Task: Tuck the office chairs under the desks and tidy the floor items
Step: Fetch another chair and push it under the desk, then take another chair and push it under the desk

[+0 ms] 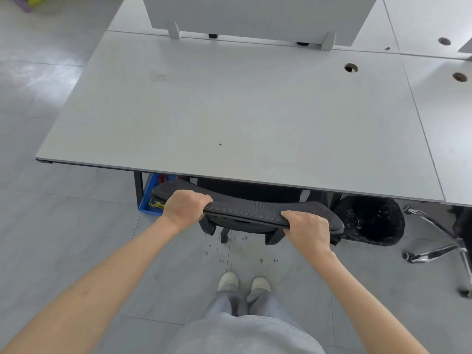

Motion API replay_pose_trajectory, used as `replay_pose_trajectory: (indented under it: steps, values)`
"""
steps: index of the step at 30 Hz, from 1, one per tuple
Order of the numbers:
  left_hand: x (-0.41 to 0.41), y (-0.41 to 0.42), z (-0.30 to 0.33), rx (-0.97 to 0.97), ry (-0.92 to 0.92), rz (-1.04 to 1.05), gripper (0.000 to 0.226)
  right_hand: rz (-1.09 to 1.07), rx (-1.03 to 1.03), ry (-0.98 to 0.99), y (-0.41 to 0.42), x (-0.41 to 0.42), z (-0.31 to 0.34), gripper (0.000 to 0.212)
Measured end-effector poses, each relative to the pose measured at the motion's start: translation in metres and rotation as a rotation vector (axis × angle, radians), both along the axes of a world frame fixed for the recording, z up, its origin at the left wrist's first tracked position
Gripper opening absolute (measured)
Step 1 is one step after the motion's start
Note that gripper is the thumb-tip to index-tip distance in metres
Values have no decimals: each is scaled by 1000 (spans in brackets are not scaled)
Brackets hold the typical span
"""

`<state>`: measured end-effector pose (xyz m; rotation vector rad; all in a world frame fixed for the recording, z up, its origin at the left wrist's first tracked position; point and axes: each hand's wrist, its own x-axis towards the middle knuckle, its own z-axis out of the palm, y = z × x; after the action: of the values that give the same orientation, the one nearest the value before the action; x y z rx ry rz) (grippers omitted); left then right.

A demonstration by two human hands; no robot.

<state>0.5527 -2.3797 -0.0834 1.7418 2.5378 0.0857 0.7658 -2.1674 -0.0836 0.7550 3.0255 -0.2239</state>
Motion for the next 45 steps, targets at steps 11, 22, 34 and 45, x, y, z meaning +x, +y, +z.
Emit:
replay_pose_trajectory:
  steps: [11, 22, 34, 45]
  values:
    - [14, 26, 4, -14, -18, 152, 40, 68, 5, 2, 33, -7, 6, 29]
    - [52, 17, 42, 187, -488, 194, 31, 17, -289, 267, 1, 29, 36, 31]
    - [191, 9, -1, 4, -1258, 176, 27, -1156, -1050, 877, -166, 201, -2, 28]
    - [366, 134, 1, -405, -1258, -482, 23, -1981, -710, 1386, -259, 335, -27, 27]
